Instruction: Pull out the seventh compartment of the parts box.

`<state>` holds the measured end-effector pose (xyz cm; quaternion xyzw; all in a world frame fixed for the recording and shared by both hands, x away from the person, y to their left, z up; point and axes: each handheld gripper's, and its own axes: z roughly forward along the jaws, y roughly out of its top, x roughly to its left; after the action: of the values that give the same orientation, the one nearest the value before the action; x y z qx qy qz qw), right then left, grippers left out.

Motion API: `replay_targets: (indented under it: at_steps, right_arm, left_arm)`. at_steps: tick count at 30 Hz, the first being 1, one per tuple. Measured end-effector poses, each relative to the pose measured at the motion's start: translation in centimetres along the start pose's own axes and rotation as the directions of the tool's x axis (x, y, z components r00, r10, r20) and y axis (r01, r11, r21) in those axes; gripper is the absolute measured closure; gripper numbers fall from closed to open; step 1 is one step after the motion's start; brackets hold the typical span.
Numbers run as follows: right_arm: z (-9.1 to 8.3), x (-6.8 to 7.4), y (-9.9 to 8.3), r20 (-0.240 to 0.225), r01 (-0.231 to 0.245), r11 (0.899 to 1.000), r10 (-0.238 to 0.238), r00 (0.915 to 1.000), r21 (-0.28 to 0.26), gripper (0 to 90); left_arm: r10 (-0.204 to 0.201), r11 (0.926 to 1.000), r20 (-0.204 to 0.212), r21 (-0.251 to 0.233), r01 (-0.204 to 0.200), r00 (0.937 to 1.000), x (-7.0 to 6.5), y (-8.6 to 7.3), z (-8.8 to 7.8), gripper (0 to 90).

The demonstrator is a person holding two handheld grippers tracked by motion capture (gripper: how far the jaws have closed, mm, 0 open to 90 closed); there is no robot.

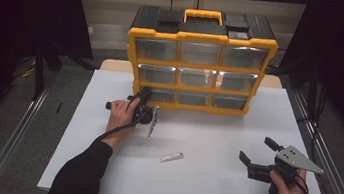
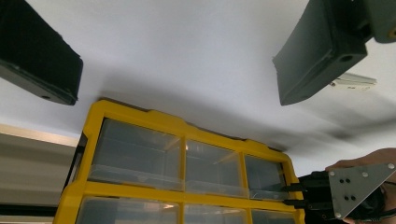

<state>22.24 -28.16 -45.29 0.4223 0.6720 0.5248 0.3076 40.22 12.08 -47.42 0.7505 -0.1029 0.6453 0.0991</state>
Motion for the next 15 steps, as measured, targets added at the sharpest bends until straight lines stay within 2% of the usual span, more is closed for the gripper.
replay_targets:
  at_steps: [1, 2, 3, 4, 5, 6, 7, 8, 9, 11, 12, 15]
  right_arm:
    - [0.01, -0.01, 0.0, 0.0, 0.0, 1.0, 0.0, 1.0, -0.001, 0.6]
    - [0.02, -0.01, 0.0, -0.001, 0.0, 1.0, 0.0, 1.0, -0.001, 0.6]
    - [0.02, 0.0, 0.0, -0.001, 0.0, 1.0, 0.0, 1.0, -0.001, 0.6]
    - [0.03, 0.0, 0.0, -0.002, 0.0, 1.0, 0.0, 1.0, -0.001, 0.6]
    - [0.01, 0.01, 0.0, -0.002, 0.0, 1.0, 0.0, 1.0, 0.0, 0.6]
    - [0.02, 0.01, 0.0, -0.003, 0.001, 1.0, -0.001, 1.0, -0.001, 0.6]
    - [0.07, 0.02, -0.01, -0.003, 0.002, 1.0, -0.002, 1.0, -0.004, 0.6]
    - [0.03, 0.02, 0.0, -0.004, 0.0, 1.0, 0.0, 1.0, -0.001, 0.6]
    - [0.0, 0.02, 0.01, -0.003, 0.0, 1.0, 0.0, 1.0, 0.0, 0.6]
    - [0.0, 0.02, 0.01, -0.003, 0.0, 1.0, 0.0, 1.0, 0.0, 0.6]
    - [0.0, 0.03, 0.01, -0.003, 0.0, 1.0, 0.0, 1.0, -0.001, 0.6]
    - [-0.01, 0.02, 0.01, -0.003, 0.0, 1.0, 0.0, 1.0, -0.002, 0.6]
  left_arm:
    - [-0.007, 1.0, -0.006, -0.002, 0.007, 1.0, -0.04, 0.0, 0.01, 77.5]
    - [0.012, 0.9994, -0.006, 0.033, -0.012, 0.9999, -0.03, 0.06, -0.16, 77.6]
    - [0.024, 0.9995, -0.022, 0.022, -0.024, 0.9995, -0.05, 0.12, -0.09, 77.8]
    - [0.023, 0.9995, -0.021, 0.022, -0.023, 0.9995, -0.12, 0.15, -0.03, 78.1]
    - [0.039, 0.999, -0.008, 0.021, -0.039, 0.9992, -0.02, 0.2, 0.05, 78.2]
    - [0.005, 1.0, -0.028, -0.001, -0.005, 0.9996, -0.33, 0.09, 0.2, 78.2]
    - [0.004, 0.9987, 0.013, 0.052, -0.005, 0.9999, -0.16, 0.3, -0.09, 78.4]
    - [0.039, 0.9984, -0.029, 0.043, -0.038, 0.9988, -0.09, 0.33, -0.12, 78.5]
    - [0.032, 0.9992, -0.033, 0.025, -0.031, 0.999, -0.21, 0.27, 0.01, 78.6]
    - [0.043, 0.9983, -0.017, 0.039, -0.042, 0.9989, -0.1, 0.37, -0.05, 78.9]
    - [0.024, 0.9992, -0.033, 0.034, -0.023, 0.9991, -0.2, 0.3, -0.08, 78.9]
    - [0.009, 0.9993, -0.031, 0.037, -0.008, 0.9995, -0.33, 0.21, -0.15, 78.9]
